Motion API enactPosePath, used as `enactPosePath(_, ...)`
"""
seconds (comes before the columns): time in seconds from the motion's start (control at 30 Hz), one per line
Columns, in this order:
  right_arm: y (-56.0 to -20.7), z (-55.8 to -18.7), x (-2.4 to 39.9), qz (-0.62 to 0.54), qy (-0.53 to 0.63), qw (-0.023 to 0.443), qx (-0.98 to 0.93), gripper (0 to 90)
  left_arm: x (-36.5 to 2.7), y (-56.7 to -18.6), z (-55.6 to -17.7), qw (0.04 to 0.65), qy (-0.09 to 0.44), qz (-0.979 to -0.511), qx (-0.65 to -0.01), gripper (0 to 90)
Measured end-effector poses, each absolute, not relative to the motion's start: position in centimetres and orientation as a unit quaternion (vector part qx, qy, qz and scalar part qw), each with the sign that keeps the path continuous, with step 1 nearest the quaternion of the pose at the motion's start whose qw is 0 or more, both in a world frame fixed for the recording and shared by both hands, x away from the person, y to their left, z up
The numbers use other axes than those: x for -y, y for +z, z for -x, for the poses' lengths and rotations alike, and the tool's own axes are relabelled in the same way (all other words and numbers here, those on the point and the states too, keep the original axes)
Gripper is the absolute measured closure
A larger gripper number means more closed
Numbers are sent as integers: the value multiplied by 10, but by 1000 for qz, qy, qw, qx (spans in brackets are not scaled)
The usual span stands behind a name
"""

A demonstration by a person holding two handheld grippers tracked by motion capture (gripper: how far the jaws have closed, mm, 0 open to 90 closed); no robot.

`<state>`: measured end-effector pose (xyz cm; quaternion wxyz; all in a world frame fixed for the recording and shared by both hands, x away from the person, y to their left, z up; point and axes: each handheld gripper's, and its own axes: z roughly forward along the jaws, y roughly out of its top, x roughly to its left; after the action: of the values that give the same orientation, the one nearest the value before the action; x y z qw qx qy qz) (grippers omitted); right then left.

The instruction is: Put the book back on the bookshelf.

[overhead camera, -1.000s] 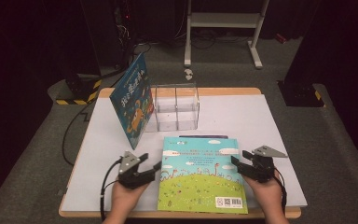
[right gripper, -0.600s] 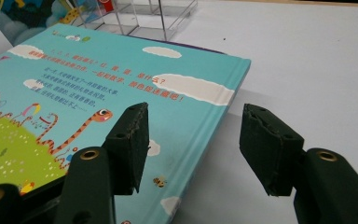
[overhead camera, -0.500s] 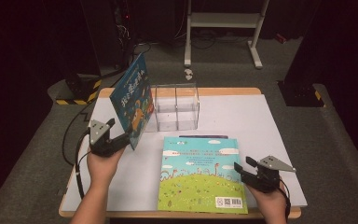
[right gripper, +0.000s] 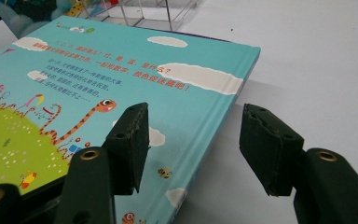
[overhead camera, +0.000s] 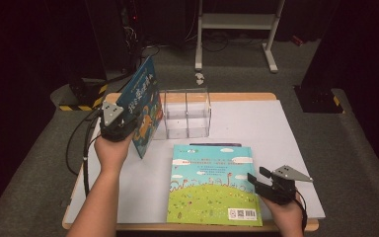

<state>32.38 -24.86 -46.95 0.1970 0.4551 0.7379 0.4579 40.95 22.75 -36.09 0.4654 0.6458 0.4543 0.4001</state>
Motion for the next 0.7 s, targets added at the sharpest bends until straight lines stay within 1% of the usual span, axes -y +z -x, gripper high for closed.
enactPosePath(0.07,-470,-324,250,-456,460,194,-737,424,-224,-363,-409,453,417,-644,-454,735)
enactPosePath(0.1,-470,-324,250,-457,461,193,-736,424,-224,-363,-408,455,418,-646,-448,770)
enactPosePath(0.13,-470,-324,250,-457,461,191,-736,424,-222,-364,-408,454,422,-646,-447,776)
enactPosePath(0.23,-471,-325,250,-457,462,188,-737,424,-216,-364,-406,443,437,-642,-448,783)
enactPosePath(0.37,-470,-324,249,-455,463,187,-738,424,-213,-366,-405,434,451,-616,-478,782)
enactPosePath(0.43,-470,-324,249,-455,464,186,-737,424,-210,-367,-404,427,463,-608,-483,778)
enactPosePath(0.6,-471,-325,249,-453,466,183,-738,424,-196,-366,-404,414,471,-596,-502,785)
enactPosePath(0.7,-470,-324,248,-450,467,181,-740,424,-194,-365,-405,411,471,-591,-510,787)
